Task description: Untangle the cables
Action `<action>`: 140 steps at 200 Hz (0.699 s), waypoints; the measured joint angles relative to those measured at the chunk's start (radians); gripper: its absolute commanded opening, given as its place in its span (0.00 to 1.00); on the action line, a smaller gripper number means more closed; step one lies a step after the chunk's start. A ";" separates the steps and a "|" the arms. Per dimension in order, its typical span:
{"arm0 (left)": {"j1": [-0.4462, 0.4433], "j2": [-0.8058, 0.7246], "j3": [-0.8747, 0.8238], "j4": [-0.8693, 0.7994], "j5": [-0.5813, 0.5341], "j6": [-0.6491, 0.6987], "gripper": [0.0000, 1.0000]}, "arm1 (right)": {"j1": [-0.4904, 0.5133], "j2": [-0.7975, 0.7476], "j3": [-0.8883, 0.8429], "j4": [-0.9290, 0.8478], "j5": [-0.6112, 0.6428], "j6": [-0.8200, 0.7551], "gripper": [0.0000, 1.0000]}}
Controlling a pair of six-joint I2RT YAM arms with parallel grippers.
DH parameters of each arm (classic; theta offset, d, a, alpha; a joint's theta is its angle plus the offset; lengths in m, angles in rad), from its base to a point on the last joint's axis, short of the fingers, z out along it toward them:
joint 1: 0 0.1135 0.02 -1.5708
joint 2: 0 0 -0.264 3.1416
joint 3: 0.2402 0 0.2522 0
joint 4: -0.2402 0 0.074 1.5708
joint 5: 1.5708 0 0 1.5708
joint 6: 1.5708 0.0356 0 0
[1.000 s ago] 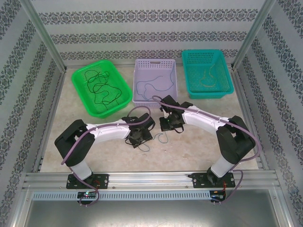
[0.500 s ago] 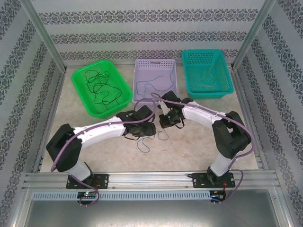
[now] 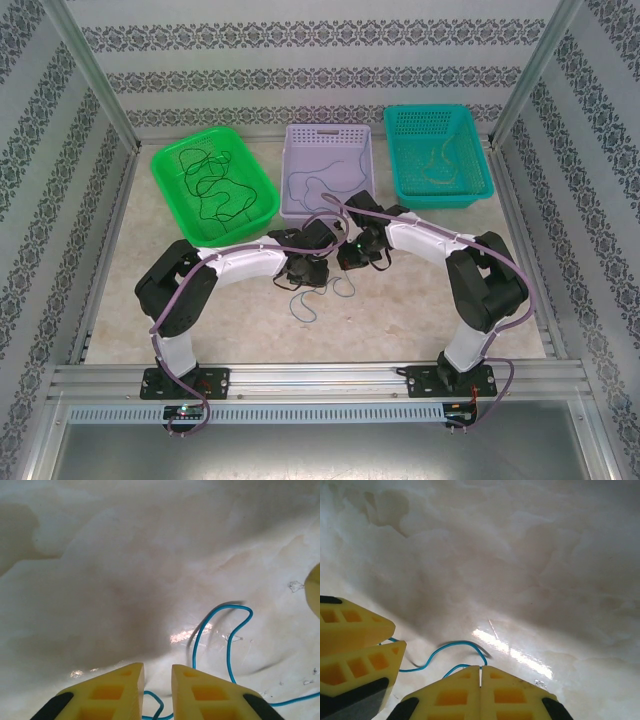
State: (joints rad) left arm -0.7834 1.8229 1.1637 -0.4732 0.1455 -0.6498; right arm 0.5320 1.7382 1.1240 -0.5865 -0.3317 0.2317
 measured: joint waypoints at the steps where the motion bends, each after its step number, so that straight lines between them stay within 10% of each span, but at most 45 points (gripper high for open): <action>1: 0.000 0.000 0.000 0.000 0.001 0.000 0.20 | 0.000 0.000 0.000 0.000 0.000 0.000 0.00; 140: 0.000 -0.011 0.000 -0.047 0.007 0.064 0.10 | -0.007 0.000 0.000 0.000 -0.004 0.001 0.00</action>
State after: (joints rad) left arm -0.7834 1.8122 1.1637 -0.5198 0.1528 -0.5861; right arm 0.5251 1.7382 1.1240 -0.5861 -0.3359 0.2325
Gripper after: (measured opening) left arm 0.143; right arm 0.063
